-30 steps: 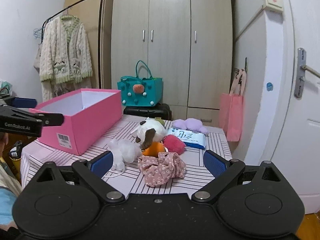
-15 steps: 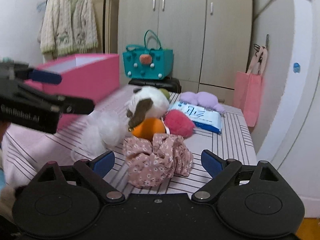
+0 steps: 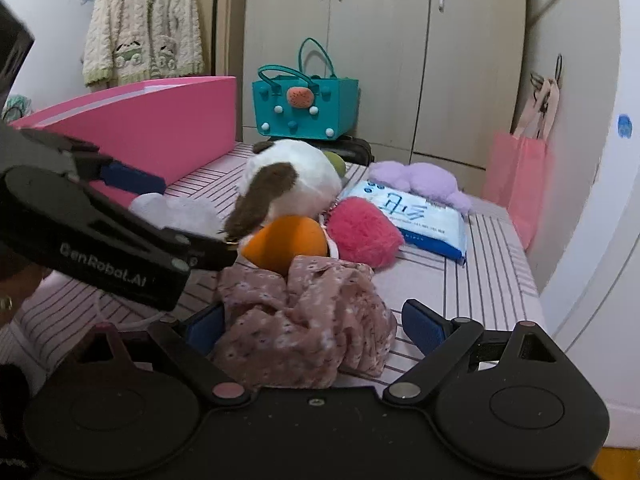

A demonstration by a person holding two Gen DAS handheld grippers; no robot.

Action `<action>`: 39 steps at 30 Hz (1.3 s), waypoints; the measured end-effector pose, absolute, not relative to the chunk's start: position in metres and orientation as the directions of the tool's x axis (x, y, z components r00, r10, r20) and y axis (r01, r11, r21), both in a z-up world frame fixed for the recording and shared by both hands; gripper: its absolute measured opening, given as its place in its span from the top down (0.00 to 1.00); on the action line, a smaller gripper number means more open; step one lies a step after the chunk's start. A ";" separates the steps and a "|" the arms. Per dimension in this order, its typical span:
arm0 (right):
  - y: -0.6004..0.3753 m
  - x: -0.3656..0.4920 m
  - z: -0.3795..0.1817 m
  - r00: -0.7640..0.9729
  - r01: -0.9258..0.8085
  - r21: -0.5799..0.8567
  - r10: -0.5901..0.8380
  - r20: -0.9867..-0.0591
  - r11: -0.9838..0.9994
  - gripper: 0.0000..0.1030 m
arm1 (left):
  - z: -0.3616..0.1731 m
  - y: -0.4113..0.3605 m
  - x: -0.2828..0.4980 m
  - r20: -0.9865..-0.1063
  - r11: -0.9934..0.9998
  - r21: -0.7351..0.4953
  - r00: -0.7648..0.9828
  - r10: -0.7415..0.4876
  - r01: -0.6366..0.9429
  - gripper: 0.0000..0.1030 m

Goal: Organize soft objects
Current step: 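Grasp the white mesh bath puff with the left tool while the right tool grasps the pink floral scrunchie, then carry the bath puff with the left tool while the right tool carries the scrunchie toward the pink box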

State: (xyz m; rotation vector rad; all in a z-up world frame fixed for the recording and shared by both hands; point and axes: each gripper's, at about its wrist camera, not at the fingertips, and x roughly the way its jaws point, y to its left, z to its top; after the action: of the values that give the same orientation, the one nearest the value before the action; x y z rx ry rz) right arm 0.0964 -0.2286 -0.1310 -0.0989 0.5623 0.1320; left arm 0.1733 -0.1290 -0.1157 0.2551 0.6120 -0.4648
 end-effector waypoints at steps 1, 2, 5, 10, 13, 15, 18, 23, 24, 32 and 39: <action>-0.230 0.099 -0.132 0.835 -0.150 -0.041 0.105 -0.540 0.988 0.08 | -0.118 -0.128 0.175 -0.612 0.868 0.084 0.713 -0.343 0.490 0.10; -0.231 0.101 -0.134 0.831 -0.151 -0.025 0.113 -0.545 0.988 0.09 | -0.121 -0.127 0.176 -0.621 0.869 0.071 0.703 -0.346 0.490 0.13; -0.230 0.100 -0.137 0.828 -0.157 -0.001 0.131 -0.545 0.988 0.14 | -0.125 -0.122 0.181 -0.646 0.873 0.026 0.674 -0.357 0.488 0.24; -0.232 0.096 -0.134 0.831 -0.143 0.019 0.130 -0.540 0.990 0.48 | -0.127 -0.117 0.178 -0.632 0.868 0.015 0.677 -0.377 0.497 0.39; -0.232 0.094 -0.134 0.837 -0.139 0.019 0.127 -0.532 0.990 0.68 | -0.128 -0.118 0.174 -0.620 0.861 0.016 0.680 -0.390 0.509 0.47; -0.229 0.093 -0.134 0.840 -0.132 0.014 0.119 -0.530 0.991 0.78 | -0.127 -0.117 0.174 -0.618 0.863 0.003 0.679 -0.395 0.505 0.50; -0.225 0.091 -0.134 0.846 -0.121 -0.004 0.101 -0.524 0.993 0.81 | -0.125 -0.114 0.175 -0.618 0.868 -0.021 0.676 -0.401 0.496 0.53; -0.223 0.085 -0.132 0.848 -0.117 0.001 0.100 -0.521 0.993 0.82 | -0.124 -0.112 0.170 -0.615 0.865 -0.029 0.674 -0.410 0.500 0.57; -0.223 0.083 -0.132 0.849 -0.113 0.002 0.098 -0.519 0.994 0.82 | -0.123 -0.112 0.168 -0.612 0.865 -0.028 0.676 -0.411 0.501 0.57; -0.224 0.069 -0.122 0.840 -0.107 0.043 0.114 -0.531 0.993 0.82 | -0.112 -0.105 0.151 -0.604 0.855 -0.024 0.674 -0.425 0.517 0.57; -0.225 0.061 -0.116 0.789 -0.090 0.135 0.154 -0.595 0.987 0.82 | -0.108 -0.090 0.136 -0.635 0.845 -0.036 0.641 -0.432 0.533 0.57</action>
State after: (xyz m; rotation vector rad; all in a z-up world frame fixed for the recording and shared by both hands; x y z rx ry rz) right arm 0.0612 -0.2250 -0.1162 0.1016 0.6494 0.1318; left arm 0.1358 -0.0898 -0.1077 0.1601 0.6797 -0.5528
